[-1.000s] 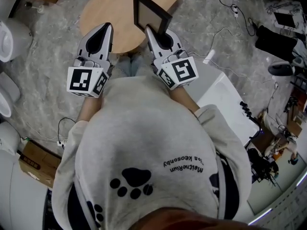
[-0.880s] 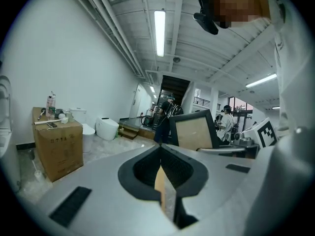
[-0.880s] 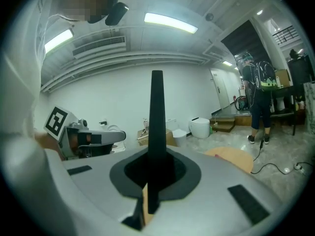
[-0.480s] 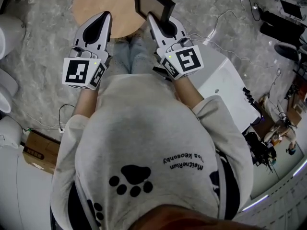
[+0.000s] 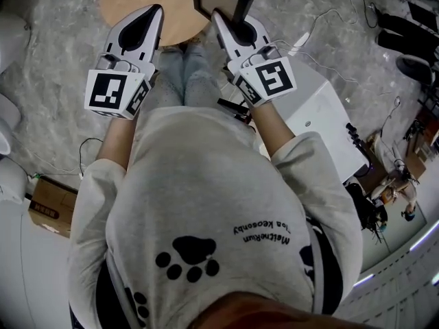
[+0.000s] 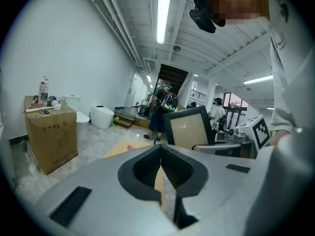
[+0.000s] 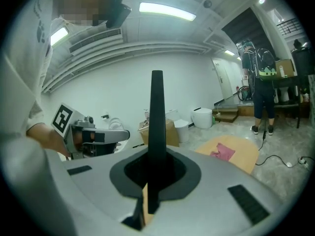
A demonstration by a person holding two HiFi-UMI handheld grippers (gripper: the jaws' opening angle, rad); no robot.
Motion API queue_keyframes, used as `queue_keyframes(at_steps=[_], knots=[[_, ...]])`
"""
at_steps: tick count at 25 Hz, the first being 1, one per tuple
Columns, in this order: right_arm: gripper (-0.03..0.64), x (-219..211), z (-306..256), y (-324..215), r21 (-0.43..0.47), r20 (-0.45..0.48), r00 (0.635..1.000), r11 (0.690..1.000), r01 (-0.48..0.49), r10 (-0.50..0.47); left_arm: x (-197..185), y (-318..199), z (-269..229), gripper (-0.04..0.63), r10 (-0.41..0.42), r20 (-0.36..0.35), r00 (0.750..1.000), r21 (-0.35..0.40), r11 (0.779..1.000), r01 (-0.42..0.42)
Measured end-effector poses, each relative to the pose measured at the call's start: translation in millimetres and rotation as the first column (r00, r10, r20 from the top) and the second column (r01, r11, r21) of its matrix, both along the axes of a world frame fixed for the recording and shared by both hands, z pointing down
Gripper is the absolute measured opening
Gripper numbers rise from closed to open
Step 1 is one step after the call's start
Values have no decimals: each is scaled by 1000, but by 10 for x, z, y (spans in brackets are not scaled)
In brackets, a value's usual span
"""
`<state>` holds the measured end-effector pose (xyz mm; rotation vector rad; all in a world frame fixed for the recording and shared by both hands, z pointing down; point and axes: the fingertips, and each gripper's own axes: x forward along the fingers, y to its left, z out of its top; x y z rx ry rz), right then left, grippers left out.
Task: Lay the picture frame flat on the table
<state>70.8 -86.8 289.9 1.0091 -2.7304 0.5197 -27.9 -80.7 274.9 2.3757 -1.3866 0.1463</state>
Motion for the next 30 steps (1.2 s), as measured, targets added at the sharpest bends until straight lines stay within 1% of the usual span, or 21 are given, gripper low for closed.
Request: queue_keyframes(at_steps=[7, 17, 23, 30], knots=[[18, -66, 184, -53, -11, 12, 1000, 1000, 23, -23, 33, -27, 216, 9, 31, -3, 1000, -18, 999, -31], [18, -57, 525, -49, -39, 36, 998, 997, 60, -59, 61, -37, 576, 9, 25, -21, 999, -56, 998, -26], [18, -111, 740, -33, -45, 67, 992, 993, 111, -108, 58, -60, 807, 11, 30, -26, 999, -67, 997, -32], [18, -212, 1035, -7, -48, 86, 984, 986, 160, -155, 75, -41, 1174, 12, 39, -6, 999, -104, 994, -40]])
